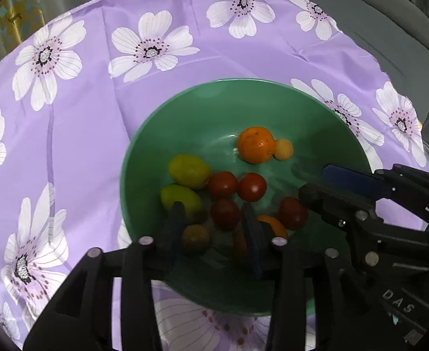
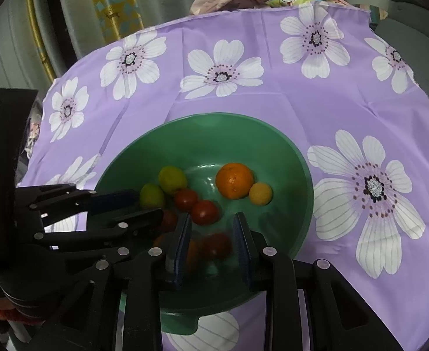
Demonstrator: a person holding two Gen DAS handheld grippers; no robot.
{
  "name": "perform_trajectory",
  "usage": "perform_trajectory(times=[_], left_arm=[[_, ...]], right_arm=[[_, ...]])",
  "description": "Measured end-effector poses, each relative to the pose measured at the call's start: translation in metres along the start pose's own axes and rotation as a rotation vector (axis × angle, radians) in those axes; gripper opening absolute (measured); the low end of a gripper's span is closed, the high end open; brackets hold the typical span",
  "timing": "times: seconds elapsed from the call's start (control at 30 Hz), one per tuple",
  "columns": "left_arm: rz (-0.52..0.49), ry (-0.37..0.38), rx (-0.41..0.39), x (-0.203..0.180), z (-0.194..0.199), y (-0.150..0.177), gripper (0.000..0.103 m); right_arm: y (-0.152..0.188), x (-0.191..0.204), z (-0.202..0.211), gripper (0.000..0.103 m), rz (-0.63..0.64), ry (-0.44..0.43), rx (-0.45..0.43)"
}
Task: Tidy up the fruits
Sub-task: 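Open both tools to drop the cherry tomatoes into the bowl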
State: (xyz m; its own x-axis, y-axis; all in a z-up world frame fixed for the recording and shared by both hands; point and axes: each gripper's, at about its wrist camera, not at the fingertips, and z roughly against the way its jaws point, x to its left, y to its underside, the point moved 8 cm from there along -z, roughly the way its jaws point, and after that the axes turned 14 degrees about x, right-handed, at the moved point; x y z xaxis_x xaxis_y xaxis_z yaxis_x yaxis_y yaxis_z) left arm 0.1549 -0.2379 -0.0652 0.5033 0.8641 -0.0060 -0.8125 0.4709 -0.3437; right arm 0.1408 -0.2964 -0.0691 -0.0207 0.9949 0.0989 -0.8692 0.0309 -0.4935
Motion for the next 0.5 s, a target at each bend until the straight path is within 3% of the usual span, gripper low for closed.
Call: perform_trajectory(times=[0.37, 0.43, 0.5], left_arm=[[0.0, -0.019, -0.022, 0.001, 0.021, 0.011, 0.059], [-0.001, -0.032, -0.022, 0.001, 0.025, 0.014, 0.059], [0.009, -0.058, -0.028, 0.004, 0.03, 0.016, 0.066]], right_arm=[[0.004, 0.001, 0.018, 0.039, 0.003, 0.033, -0.004], [0.005, 0.001, 0.02, 0.042, 0.003, 0.042, -0.002], [0.006, 0.0, 0.024, 0.051, 0.0, 0.057, 0.0]])
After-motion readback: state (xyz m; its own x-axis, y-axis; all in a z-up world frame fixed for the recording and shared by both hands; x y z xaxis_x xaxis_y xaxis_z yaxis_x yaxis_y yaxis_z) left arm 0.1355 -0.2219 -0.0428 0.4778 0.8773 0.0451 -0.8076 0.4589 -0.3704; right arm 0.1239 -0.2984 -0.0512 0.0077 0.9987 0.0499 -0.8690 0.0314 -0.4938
